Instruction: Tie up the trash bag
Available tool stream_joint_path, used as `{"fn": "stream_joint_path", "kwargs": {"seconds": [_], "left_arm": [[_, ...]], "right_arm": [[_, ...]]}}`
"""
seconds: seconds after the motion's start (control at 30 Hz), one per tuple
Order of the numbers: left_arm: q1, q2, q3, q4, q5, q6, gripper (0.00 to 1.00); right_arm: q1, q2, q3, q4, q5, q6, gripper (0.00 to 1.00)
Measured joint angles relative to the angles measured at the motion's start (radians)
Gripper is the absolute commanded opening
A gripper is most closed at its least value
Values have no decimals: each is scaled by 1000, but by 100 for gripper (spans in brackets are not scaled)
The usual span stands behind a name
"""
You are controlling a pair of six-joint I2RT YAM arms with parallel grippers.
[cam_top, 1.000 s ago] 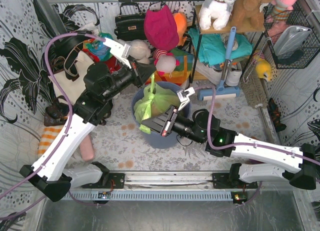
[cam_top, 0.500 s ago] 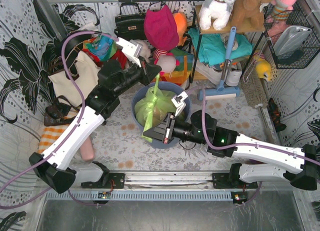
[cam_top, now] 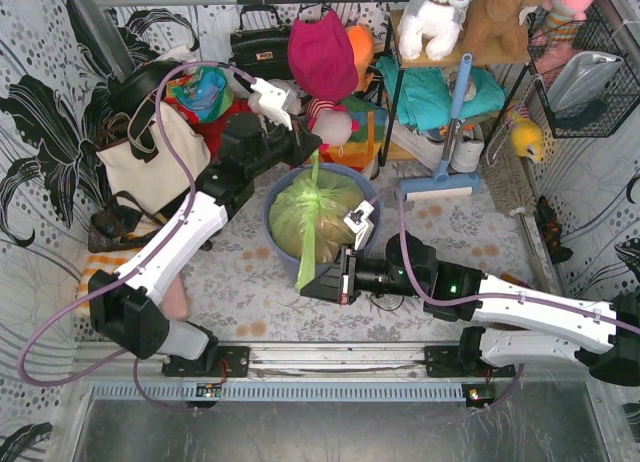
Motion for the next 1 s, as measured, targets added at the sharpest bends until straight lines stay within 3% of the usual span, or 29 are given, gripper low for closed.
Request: {"fn": "stream_joint_path", "kwargs": {"seconds": [0.27,0.33,0.43,0.47,0.57,0.77,1.0], "left_arm": [[26,69,-13,29,10,-1,1],[31,75,-14,29,18,-1,11],[31,70,-15,29,34,-5,43],[31,66,-15,29,40,-8,49],[31,41,-14,21,53,-17,61],[31,-46,18,-52,51,-51,68],[31,-68,132,-209,92,-87,67]], "right_arm": [[25,-38,-61,-46,-45,9,0],[25,-45,-61,-52,-48,7,0],[25,-59,-53,-74,-47,-11,19],[25,-62,-43,-85,-42,-27,29],[25,-66,9,-116,-24,-84,45],[25,-90,124,-171,38,-201,56],[25,-138,176,-261,152,-312,59]]}}
